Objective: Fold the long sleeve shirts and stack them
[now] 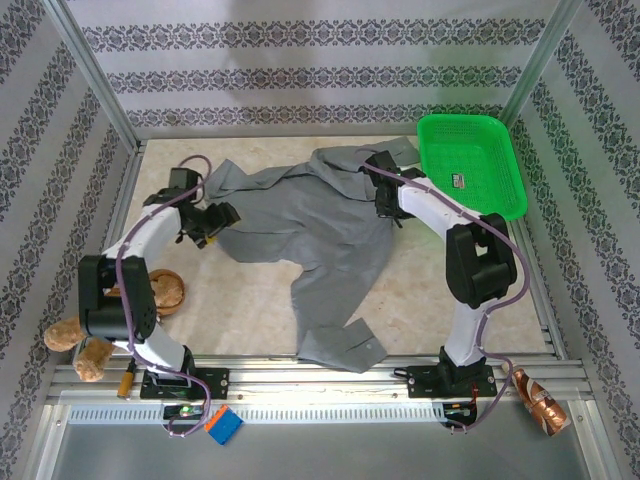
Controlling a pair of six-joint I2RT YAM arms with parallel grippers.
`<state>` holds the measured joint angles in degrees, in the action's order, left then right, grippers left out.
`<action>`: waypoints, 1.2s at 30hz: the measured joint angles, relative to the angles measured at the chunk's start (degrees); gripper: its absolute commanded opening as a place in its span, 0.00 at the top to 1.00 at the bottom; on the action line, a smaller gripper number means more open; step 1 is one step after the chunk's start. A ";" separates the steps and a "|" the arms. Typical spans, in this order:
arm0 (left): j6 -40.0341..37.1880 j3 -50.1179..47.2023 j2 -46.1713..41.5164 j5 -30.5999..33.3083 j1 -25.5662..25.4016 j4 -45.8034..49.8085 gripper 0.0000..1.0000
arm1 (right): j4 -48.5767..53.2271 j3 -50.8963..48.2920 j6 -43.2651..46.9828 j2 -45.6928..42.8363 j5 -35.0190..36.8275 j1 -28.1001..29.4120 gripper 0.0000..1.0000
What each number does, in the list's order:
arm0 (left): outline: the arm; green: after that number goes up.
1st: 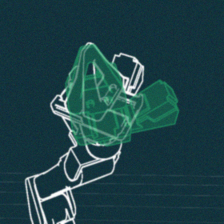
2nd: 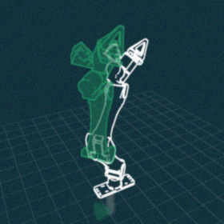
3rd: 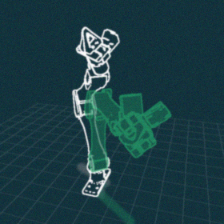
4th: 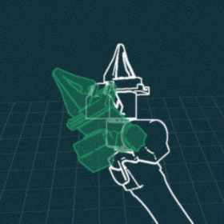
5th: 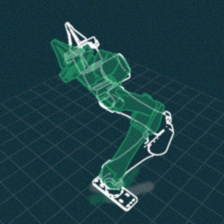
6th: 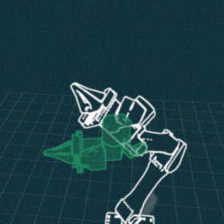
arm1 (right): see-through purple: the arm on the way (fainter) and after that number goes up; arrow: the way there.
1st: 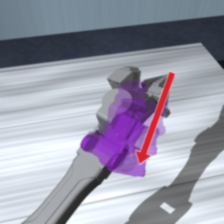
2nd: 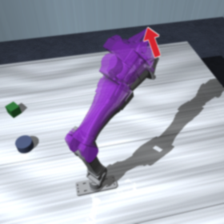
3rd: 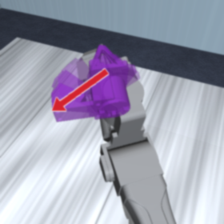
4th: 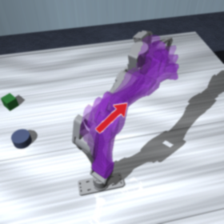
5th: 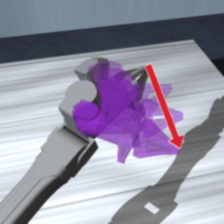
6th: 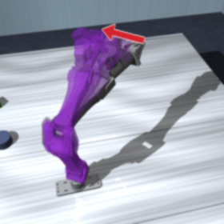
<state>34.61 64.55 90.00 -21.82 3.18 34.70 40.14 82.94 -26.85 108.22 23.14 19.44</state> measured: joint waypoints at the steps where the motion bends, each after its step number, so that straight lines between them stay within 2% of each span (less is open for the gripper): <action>1: 0.00 0.22 -0.98 0.24 1.68 0.74 0.24 | -0.22 0.00 0.26 -0.44 -0.22 -0.24 0.44; 5: 0.00 0.11 -1.75 1.09 6.54 2.62 0.26 | -1.92 -0.96 1.51 -3.96 -3.56 -0.11 0.29; 10: 1.22 -2.58 0.76 -0.33 7.45 2.05 0.32 | -4.72 -2.93 4.11 -11.80 -9.81 3.96 0.16; 15: 3.02 -3.39 6.69 -2.43 7.43 -1.99 0.43 | -6.32 -5.11 5.44 -18.10 -16.74 9.64 0.15; 19: 4.15 -3.34 10.54 -3.85 7.32 -5.51 0.49 | -7.04 -9.42 4.94 -19.80 -19.65 11.45 0.15; 28: 6.21 -0.04 15.96 -3.48 6.19 -6.21 0.64 | -7.21 -16.06 2.62 -19.23 -21.27 11.85 0.16; 33: 5.70 5.38 19.63 -1.60 3.43 -3.78 0.68 | -8.22 -16.68 2.58 -15.45 -21.64 11.85 0.18; 36: 4.61 7.78 21.62 -1.44 2.27 -3.85 0.76 | -8.81 -17.20 2.58 -12.70 -22.18 11.85 0.18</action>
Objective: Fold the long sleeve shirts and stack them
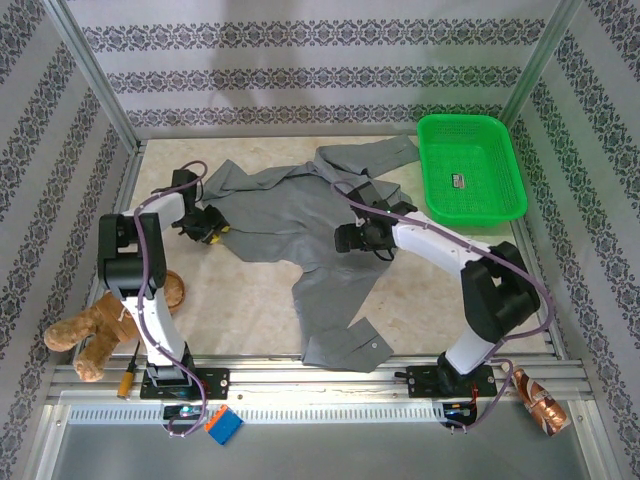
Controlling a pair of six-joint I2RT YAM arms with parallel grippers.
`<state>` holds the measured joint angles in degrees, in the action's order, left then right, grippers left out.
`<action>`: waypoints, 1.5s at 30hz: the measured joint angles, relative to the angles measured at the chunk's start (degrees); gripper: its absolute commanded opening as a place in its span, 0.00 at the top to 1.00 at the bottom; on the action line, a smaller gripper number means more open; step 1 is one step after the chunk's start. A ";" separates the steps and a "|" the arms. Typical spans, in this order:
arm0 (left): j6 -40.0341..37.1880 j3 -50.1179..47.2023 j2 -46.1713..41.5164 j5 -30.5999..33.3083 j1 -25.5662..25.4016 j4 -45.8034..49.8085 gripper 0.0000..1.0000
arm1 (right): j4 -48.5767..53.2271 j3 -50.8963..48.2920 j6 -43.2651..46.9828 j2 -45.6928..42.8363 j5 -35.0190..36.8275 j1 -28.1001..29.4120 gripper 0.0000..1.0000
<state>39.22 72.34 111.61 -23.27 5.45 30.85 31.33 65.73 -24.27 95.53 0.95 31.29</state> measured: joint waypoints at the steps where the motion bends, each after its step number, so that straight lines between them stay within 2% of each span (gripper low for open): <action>1: -0.44 0.79 0.42 0.74 -0.22 1.11 0.79 | -0.28 -0.17 0.00 0.57 -0.20 0.00 0.18; 8: -4.98 6.38 3.06 2.78 -0.85 5.77 0.94 | -1.64 -0.48 0.02 4.96 -0.44 -0.02 0.18; 15: -9.90 10.21 1.97 6.80 -1.27 11.50 0.96 | -1.16 0.74 0.00 10.91 -0.87 -0.42 0.19; 19: -12.24 13.42 1.68 8.55 -1.77 15.10 0.96 | -1.01 1.25 -0.20 11.28 -1.16 -0.79 0.19; 22: -14.25 21.49 3.91 10.75 -3.78 21.09 0.96 | -0.96 1.29 -0.63 11.37 -1.53 -1.22 0.19; 29: -17.88 49.81 16.44 12.87 -11.43 30.51 0.95 | -0.92 1.29 -1.05 11.41 -1.86 -3.08 0.19; 32: -18.45 65.42 25.77 12.79 -13.42 36.20 0.89 | -0.92 1.29 -1.14 11.41 -2.03 -3.85 0.19; 34: -18.27 75.76 32.33 11.67 -14.08 38.99 0.73 | -0.94 1.29 -1.31 11.41 -2.16 -4.35 0.19; 36: -17.68 80.81 36.30 9.44 -14.21 39.74 0.60 | -0.92 1.29 -1.36 11.41 -2.38 -4.79 0.19; 41: -15.10 81.35 37.57 4.72 -13.31 40.54 0.44 | -0.50 1.64 -1.49 11.41 -2.86 -4.94 0.19; 45: -13.51 76.41 32.09 1.79 -11.06 39.58 0.39 | -0.31 1.66 -1.55 11.41 -3.02 -4.94 0.19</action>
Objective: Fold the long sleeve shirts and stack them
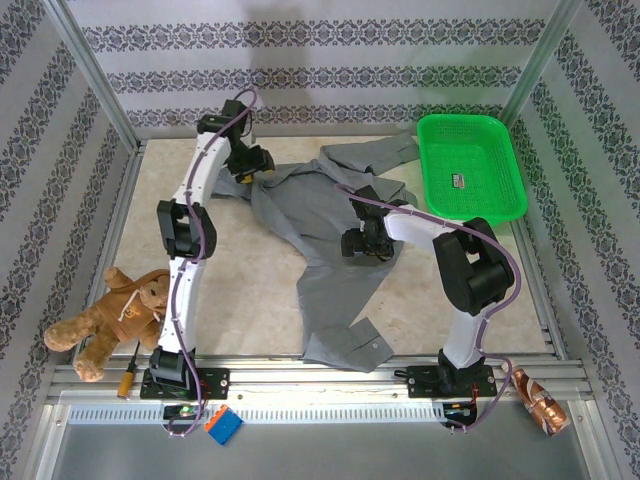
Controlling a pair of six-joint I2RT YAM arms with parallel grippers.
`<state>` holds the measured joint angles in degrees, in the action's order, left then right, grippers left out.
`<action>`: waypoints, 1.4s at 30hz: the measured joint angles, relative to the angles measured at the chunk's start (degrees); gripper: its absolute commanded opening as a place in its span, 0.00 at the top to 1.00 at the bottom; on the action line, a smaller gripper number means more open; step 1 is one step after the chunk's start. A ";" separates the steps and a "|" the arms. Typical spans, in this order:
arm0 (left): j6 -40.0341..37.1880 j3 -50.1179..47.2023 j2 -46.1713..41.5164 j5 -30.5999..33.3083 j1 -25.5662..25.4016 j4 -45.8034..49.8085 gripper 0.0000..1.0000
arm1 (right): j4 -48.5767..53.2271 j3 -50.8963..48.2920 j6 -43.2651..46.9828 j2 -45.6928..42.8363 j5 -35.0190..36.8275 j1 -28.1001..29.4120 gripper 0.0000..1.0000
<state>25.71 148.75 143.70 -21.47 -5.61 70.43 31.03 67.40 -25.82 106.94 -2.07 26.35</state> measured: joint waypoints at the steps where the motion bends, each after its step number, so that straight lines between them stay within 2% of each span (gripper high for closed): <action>1: 0.55 -3.04 -2.75 -0.92 1.01 -0.81 0.38 | 0.00 0.00 -0.17 0.00 0.00 0.00 0.19; 10: 6.54 -41.09 -32.79 -7.15 13.84 -17.84 0.36 | 0.02 -0.02 -0.87 -0.04 0.00 0.00 0.19; 13: 7.61 -53.29 -37.44 -8.31 15.37 -22.23 0.37 | 0.24 -0.02 -0.85 -0.07 0.00 0.00 0.20; 20: 8.04 -74.01 -40.54 -8.46 15.96 -27.17 0.39 | 0.37 -0.02 -0.66 -0.55 -1.90 0.15 0.20; 23: 9.01 -77.99 -40.59 -8.59 16.52 -29.83 0.41 | -0.04 0.04 0.48 -1.44 -4.09 1.73 0.20; 26: 11.21 -80.81 -40.59 -9.55 17.07 -34.80 0.43 | 0.02 2.40 2.21 -1.64 -6.08 5.88 0.20; 30: 14.75 -82.77 -40.59 -11.74 18.03 -41.79 0.43 | 0.02 10.23 4.07 0.11 -7.82 12.35 0.20; 34: 18.27 -84.21 -40.00 -14.45 18.43 -49.42 0.45 | -0.22 20.90 5.09 6.64 -8.07 16.96 0.20; 38: 20.22 -82.01 -36.30 -16.59 18.47 -53.70 0.46 | 0.48 28.72 5.70 13.66 -7.78 19.71 0.20; 42: 20.41 -74.97 -31.32 -17.66 18.29 -54.18 0.47 | 1.40 34.93 5.90 18.88 -7.67 21.66 0.19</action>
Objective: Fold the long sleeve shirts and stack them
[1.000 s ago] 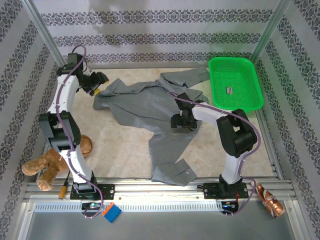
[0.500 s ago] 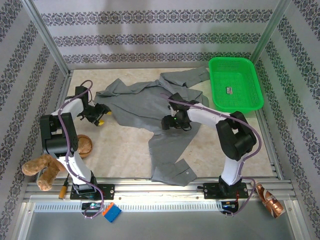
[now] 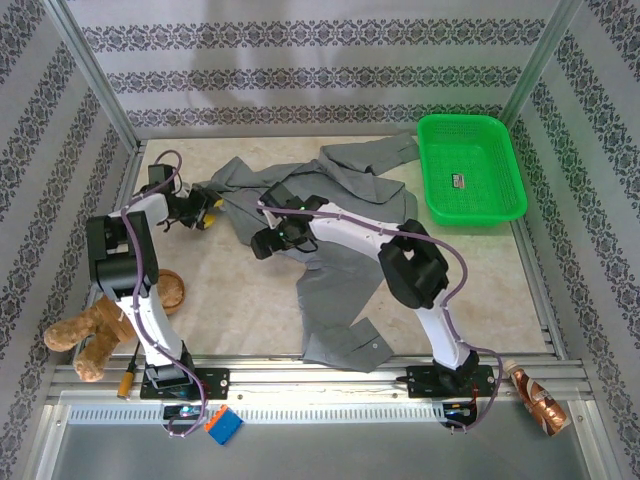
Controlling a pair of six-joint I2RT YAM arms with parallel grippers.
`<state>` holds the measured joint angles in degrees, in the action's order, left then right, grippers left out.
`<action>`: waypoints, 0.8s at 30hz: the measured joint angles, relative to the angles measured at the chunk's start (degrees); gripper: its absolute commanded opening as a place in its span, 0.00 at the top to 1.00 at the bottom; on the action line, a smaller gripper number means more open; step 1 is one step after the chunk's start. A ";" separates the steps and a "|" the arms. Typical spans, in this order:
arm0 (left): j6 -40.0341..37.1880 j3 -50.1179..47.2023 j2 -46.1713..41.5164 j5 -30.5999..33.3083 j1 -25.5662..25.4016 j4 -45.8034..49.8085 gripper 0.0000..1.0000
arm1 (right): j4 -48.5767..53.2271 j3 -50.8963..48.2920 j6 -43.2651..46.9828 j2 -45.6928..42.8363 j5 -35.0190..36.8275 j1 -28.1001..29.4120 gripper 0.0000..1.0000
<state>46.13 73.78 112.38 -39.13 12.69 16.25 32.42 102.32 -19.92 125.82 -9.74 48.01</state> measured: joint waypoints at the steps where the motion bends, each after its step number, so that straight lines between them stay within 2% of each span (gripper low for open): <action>1: -0.04 1.99 0.96 -0.09 -0.20 0.00 0.47 | 0.11 1.38 -0.04 1.03 -0.02 0.31 0.19; 8: -1.25 12.55 5.44 -1.27 -3.69 0.26 0.47 | 0.37 11.67 -3.30 8.04 1.86 1.33 0.19; 16: -2.14 15.80 11.93 -2.34 -7.13 1.25 0.47 | 1.79 18.23 -6.43 12.81 9.18 1.22 0.19; 24: -2.14 18.69 13.60 -2.78 -7.50 1.77 0.48 | 3.82 25.73 -8.35 18.49 10.45 0.48 0.21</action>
<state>43.99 92.47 125.97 -41.91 5.19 18.02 36.25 128.05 -28.27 144.31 0.71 48.49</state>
